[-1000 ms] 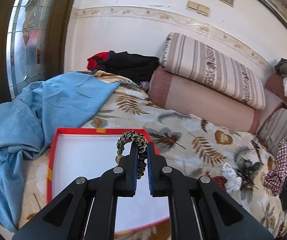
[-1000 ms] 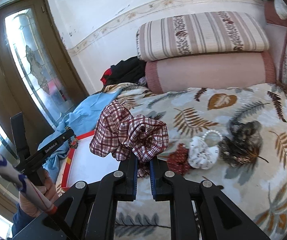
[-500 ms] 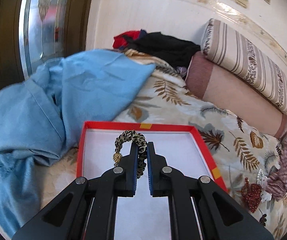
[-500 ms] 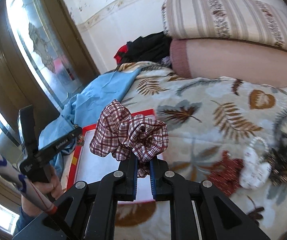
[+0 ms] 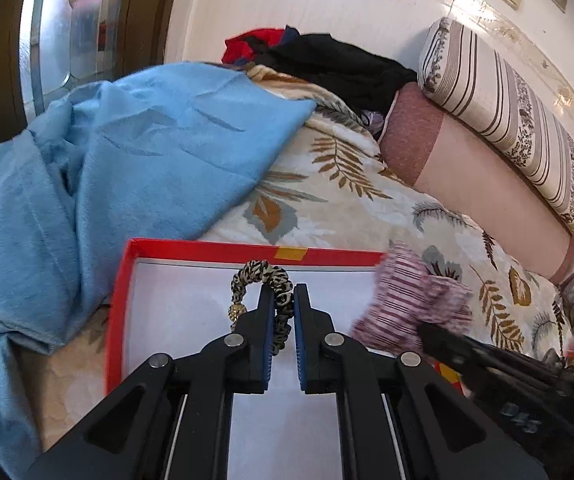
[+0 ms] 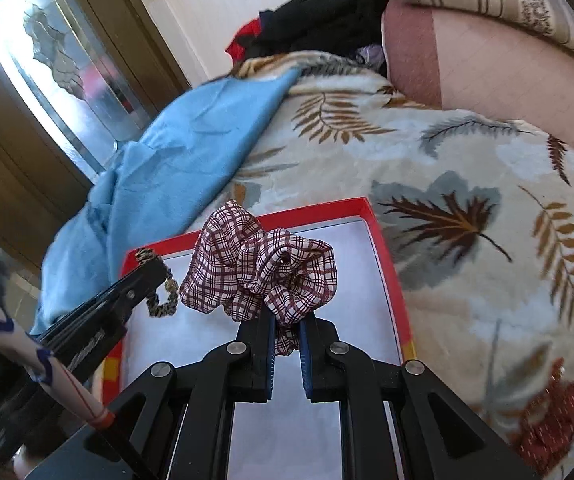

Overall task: Organize jewelry
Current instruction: 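Open both tools to drop the scrunchies into the red box, then move both open tools back to the scrunchie pile, then grasp the red polka-dot scrunchie with the left tool while the right approaches the white scrunchie, then grasp the white cherry-print scrunchie with the right tool and lift it, then carry the white scrunchie and red polka-dot scrunchie over the red box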

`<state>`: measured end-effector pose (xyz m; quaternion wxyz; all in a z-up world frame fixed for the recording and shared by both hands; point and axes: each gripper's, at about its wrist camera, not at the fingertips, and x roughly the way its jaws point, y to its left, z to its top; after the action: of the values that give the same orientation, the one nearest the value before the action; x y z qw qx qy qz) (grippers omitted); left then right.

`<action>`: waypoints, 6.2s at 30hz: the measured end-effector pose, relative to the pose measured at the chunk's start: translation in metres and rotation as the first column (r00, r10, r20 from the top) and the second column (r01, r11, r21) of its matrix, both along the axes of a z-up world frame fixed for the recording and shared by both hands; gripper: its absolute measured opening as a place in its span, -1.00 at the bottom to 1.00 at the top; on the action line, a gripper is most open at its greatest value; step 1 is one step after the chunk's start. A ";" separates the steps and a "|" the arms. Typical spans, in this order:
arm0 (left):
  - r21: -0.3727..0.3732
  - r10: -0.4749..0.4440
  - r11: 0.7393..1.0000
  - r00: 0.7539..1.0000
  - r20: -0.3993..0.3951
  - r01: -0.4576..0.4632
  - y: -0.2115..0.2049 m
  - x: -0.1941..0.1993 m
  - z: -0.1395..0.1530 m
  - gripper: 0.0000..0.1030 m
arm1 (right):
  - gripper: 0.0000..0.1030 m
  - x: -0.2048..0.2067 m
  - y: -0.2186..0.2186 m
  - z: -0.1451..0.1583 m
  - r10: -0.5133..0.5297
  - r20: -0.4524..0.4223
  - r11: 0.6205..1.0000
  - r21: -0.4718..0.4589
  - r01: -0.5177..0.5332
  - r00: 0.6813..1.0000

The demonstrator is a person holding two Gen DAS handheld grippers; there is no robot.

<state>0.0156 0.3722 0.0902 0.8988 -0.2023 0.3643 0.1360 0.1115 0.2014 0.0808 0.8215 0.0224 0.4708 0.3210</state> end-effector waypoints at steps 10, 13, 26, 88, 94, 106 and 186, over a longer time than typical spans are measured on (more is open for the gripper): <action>-0.024 0.060 0.998 0.995 -0.085 -0.062 0.008 0.015 -0.022 -0.84 | -0.72 0.031 0.012 -0.030 -0.037 -0.067 0.998 -0.052 0.034 0.997; -0.030 0.069 0.997 0.993 -0.095 -0.072 0.010 0.014 -0.025 -0.76 | -0.68 0.033 0.011 -0.036 -0.048 -0.072 0.997 -0.067 0.043 0.996; 0.010 0.094 0.996 0.996 0.011 -0.094 -0.002 0.003 0.001 -0.01 | -0.17 0.007 -0.046 0.009 -0.038 -0.034 0.995 0.095 0.041 0.999; 0.082 -0.583 0.813 0.806 0.107 0.577 -0.284 -0.019 -0.003 -0.78 | 0.18 -0.068 -0.341 -0.040 -0.315 -0.025 0.930 0.191 0.314 0.949; 0.081 -0.566 0.824 0.814 0.131 0.560 -0.277 -0.018 0.001 -0.78 | 0.18 -0.064 -0.322 -0.057 -0.274 -0.043 0.952 0.134 0.277 0.961; 0.084 -0.559 0.829 0.820 0.125 0.553 -0.276 -0.018 -0.002 -0.78 | -0.75 -0.068 -0.295 -0.067 -0.224 -0.007 0.972 0.077 0.224 0.975; 0.142 -0.481 0.875 0.864 0.151 0.463 -0.233 -0.028 0.015 -0.78 | -0.75 -0.086 -0.313 -0.018 -0.315 0.096 0.935 0.201 0.291 0.944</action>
<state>-0.0128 0.1397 0.1049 0.9431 -0.0726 0.3120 -0.0888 0.0252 -0.1114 0.0625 0.8837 0.1504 0.3769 0.2334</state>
